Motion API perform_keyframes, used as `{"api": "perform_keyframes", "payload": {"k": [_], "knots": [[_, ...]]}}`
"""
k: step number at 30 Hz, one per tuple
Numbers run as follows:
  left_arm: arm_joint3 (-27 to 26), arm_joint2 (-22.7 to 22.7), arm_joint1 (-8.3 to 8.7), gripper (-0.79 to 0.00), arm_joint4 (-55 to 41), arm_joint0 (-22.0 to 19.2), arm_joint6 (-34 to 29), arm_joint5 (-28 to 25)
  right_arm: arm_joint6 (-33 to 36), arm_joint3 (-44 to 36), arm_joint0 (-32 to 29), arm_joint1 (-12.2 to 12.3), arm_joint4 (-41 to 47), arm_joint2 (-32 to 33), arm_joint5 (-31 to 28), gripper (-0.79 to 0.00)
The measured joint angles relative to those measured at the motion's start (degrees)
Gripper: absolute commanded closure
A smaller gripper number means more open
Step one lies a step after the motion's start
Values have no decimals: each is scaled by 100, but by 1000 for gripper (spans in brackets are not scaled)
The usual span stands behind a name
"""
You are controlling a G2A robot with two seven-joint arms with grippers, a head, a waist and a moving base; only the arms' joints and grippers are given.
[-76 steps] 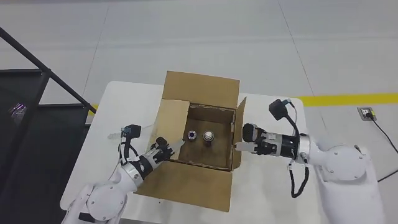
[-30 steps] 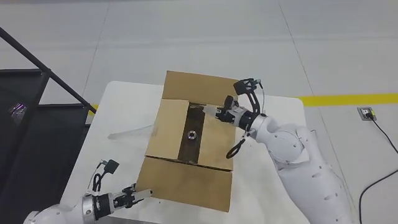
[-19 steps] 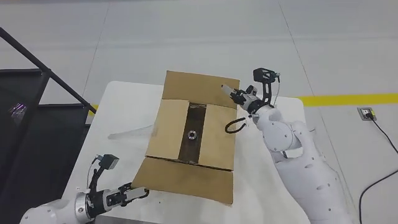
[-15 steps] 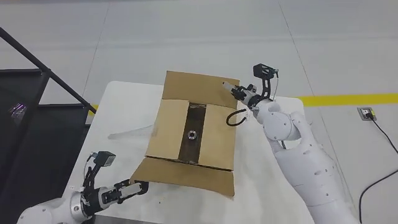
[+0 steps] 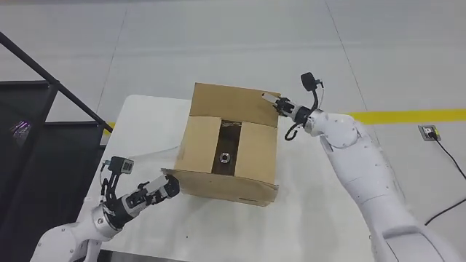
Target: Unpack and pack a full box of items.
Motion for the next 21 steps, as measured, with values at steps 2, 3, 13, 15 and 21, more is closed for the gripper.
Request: {"api": "perform_keyframes", "payload": {"k": [2,3,13,15,21], "knots": [[1,82,-5,-785,220,-80,254,121,363,205,56,22,377,112,-632,-785],[1,120,-6,-785,348,-110,371,193,574,261,53,31,598,171,-921,-785],[-97,725,-50,-785,1497,-423,1301,618,2171,-321,-190,301,2058,351,-1581,-785],[-85,806,-59,-785,1540,-486,1382,667,2280,-680,-342,383,2214,317,-1474,-785],[-23,1066,-86,-785,1778,-679,1590,782,3085,-1703,-777,695,2730,216,-671,-785]]}}
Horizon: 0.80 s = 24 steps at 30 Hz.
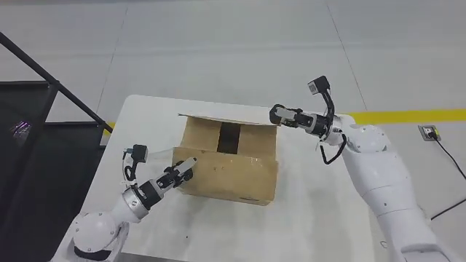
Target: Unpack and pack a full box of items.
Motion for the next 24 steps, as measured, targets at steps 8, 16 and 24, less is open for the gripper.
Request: {"api": "perform_keyframes", "payload": {"k": [8,16,24], "knots": [[107,313,-42,-785,294,-244,296,172,690,-313,-175,172,-46,-251,691,-785],[224,599,-100,-785,503,-479,678,522,484,-450,-381,149,102,-456,1121,-785],[250,780,-146,-785,691,-596,957,634,480,-616,-434,111,194,-680,1530,-785]]}}
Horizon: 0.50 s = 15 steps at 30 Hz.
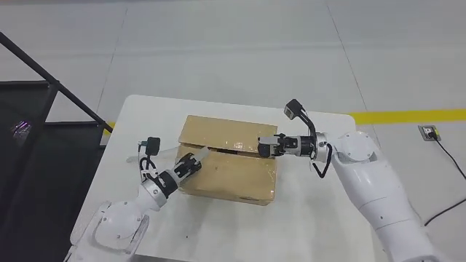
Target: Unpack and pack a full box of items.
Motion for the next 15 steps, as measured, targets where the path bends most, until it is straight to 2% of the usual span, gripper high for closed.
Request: {"api": "perform_keyframes", "payload": {"k": [6,15], "knots": [[-88,-176,-13,-785,-161,93,301,-128,-188,-152,-136,25,-180,-47,94,-785],[-276,-1112,8,-785,-659,623,1177,-113,-288,-120,-324,59,-107,-17,-20,-785]]}}
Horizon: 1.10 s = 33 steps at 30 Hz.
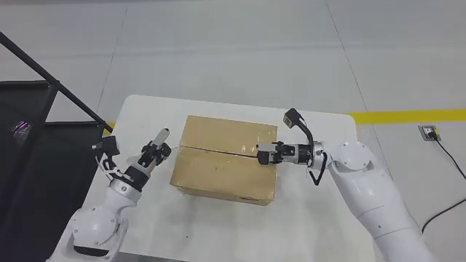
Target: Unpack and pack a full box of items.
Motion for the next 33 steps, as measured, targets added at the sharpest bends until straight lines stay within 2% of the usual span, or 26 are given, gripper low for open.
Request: {"api": "perform_keyframes", "payload": {"k": [4,8,14,18,26,33], "knots": [[87,-268,-16,-785,-191,310,399,94,-5,-3,-6,4,2,-2,-35,-785],[281,-329,-58,-785,-374,551,776,194,-5,-3,-5,4,1,-2,-34,-785],[673,-181,-111,-785,-677,552,813,347,-5,-3,-5,4,1,-2,-33,-785],[1111,89,-162,-785,-786,256,720,414,-5,-3,-5,4,1,-2,-33,-785],[2177,692,-314,-785,-1248,-683,481,535,-5,-3,-5,4,1,-2,-33,-785],[2907,981,-456,-785,-1449,-1316,756,99,-5,-3,-5,4,1,-2,-33,-785]]}}
